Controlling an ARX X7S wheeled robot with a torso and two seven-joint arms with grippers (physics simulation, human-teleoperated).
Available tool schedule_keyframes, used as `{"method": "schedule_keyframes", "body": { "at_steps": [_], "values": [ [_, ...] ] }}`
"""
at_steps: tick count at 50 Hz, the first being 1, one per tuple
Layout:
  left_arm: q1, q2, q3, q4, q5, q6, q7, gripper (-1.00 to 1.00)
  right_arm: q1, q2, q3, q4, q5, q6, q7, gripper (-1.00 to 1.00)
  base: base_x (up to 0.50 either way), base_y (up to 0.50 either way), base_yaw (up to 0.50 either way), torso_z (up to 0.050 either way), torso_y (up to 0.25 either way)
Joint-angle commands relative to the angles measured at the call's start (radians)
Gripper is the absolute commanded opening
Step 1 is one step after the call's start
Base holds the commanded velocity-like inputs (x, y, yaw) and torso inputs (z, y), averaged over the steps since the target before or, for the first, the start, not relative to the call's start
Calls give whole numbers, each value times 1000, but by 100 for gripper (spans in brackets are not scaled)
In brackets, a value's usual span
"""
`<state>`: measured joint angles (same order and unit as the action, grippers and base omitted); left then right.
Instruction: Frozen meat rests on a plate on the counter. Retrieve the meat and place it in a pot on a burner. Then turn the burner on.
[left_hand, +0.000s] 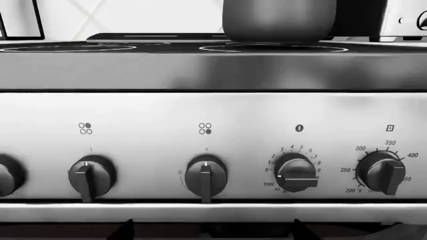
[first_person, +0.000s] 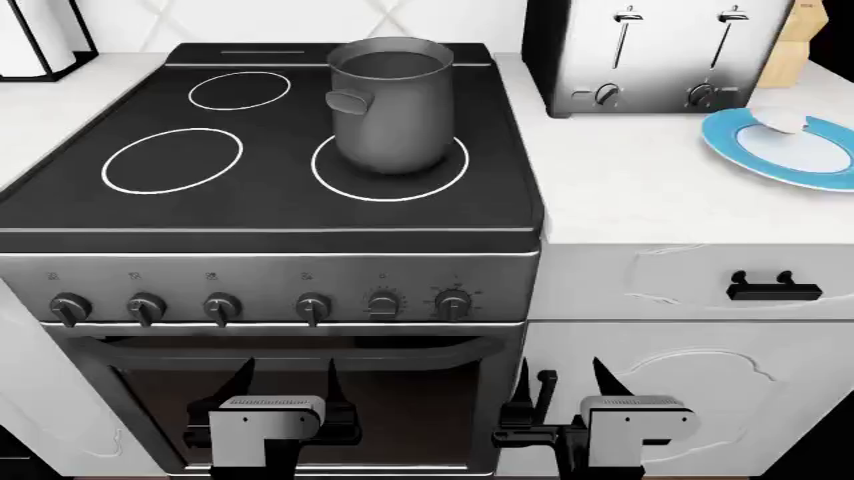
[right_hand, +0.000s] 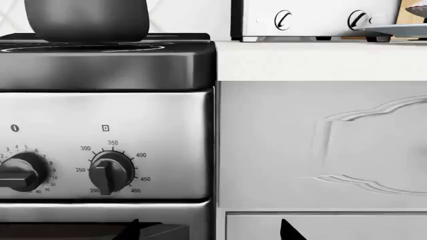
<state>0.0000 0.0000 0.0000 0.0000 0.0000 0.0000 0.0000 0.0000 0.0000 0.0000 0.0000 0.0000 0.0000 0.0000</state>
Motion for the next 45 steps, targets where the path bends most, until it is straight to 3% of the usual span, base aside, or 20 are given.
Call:
{"method": "schedule_keyframes", "body": {
  "at_steps": [1, 5, 32, 45],
  "values": [
    [1, -17, 18, 2, -21, 3, -12, 100, -2, 16, -25, -1, 10, -11, 18, 100, 0, 0, 0, 0, 0],
    [14, -34, 29, 15, -69, 45, -1, 100, -5, 33, -51, 2, 15, -29, 31, 100, 0, 0, 0, 5, 0],
    [23, -84, 85, 25, -126, 60, -23, 100, -11, 79, -103, -7, 79, -39, 60, 100, 0, 0, 0, 50, 0],
    [-2, -93, 112, 2, -139, -25, -50, 100, -3, 92, -112, -3, 110, -25, 72, 100, 0, -484, 0, 12, 0]
  ]
}}
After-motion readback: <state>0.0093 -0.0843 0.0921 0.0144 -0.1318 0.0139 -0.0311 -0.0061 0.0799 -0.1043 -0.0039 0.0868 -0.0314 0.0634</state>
